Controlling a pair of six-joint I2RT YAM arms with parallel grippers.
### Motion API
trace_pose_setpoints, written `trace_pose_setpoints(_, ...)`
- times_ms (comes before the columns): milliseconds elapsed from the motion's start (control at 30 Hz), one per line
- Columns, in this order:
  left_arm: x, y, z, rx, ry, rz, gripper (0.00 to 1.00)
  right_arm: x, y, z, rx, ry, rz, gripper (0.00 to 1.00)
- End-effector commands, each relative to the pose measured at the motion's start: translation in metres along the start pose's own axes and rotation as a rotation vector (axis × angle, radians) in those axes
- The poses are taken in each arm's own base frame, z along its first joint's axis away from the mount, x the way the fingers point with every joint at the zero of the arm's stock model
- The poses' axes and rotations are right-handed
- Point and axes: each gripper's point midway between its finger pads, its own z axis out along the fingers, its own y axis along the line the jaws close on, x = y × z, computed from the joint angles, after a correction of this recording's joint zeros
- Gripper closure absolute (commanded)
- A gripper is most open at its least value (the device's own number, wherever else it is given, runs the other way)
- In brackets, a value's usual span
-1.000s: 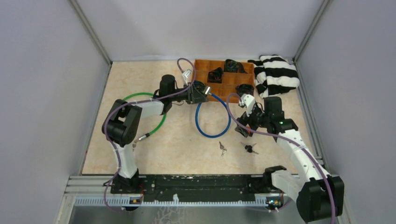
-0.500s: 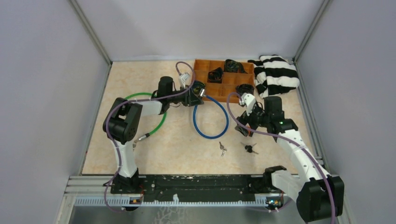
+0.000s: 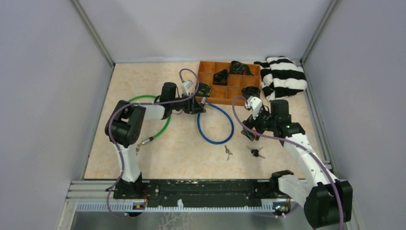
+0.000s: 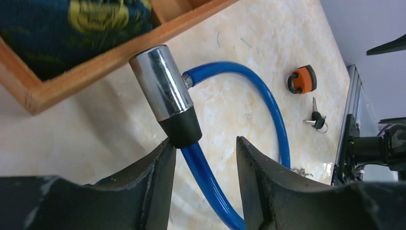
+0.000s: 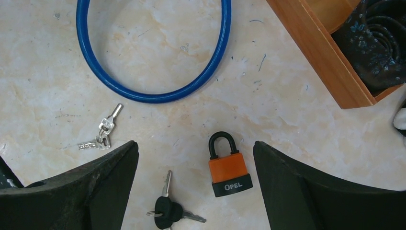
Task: Lock with the key
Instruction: Place the lock at the center of the board.
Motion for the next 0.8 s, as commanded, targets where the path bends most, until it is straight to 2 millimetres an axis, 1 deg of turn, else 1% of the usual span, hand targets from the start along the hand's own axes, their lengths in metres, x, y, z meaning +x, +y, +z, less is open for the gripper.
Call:
trace_pose_setpoints(0, 0.004, -0.002, -0.010, -0.021, -0.001, 0.047, 0.46, -0.014, -0.007, -0.005, 0.032, -0.052, -0.027, 0.11)
trace_pose_setpoints(67, 0.010, -0.001, -0.013, -0.031, 0.009, 0.047, 0.46, -0.014, -0.006, -0.006, 0.032, -0.054, -0.029, 0.11)
trace_pose_setpoints(233, 0.015, 0.005, -0.018, -0.084, 0.007, 0.047, 0.45, -0.014, -0.005, -0.005, 0.025, -0.055, -0.030, 0.11)
trace_pose_setpoints(333, 0.011, 0.014, -0.021, -0.152, 0.005, 0.067, 0.44, -0.014, -0.005, -0.005, 0.024, -0.055, -0.030, 0.11)
trace_pose_setpoints(400, 0.005, 0.025, -0.026, -0.224, 0.000, 0.087, 0.41, -0.013, -0.004, -0.005, 0.022, -0.053, -0.029, 0.11)
trace_pose_setpoints(433, 0.005, 0.029, -0.028, -0.257, 0.011, 0.094, 0.40, -0.013, -0.005, -0.005, 0.023, -0.054, -0.029, 0.11)
trace_pose_setpoints(533, -0.006, 0.035, -0.040, -0.339, 0.022, 0.153, 0.34, -0.014, -0.007, -0.006, 0.037, -0.054, -0.033, 0.11)
trace_pose_setpoints(633, -0.024, 0.034, -0.058, -0.410, 0.005, 0.274, 0.30, -0.016, -0.016, -0.007, 0.085, -0.057, -0.030, 0.11)
trace_pose_setpoints(767, -0.047, 0.028, -0.092, -0.526, 0.001, 0.427, 0.22, -0.024, -0.028, -0.011, 0.149, -0.067, -0.015, 0.09)
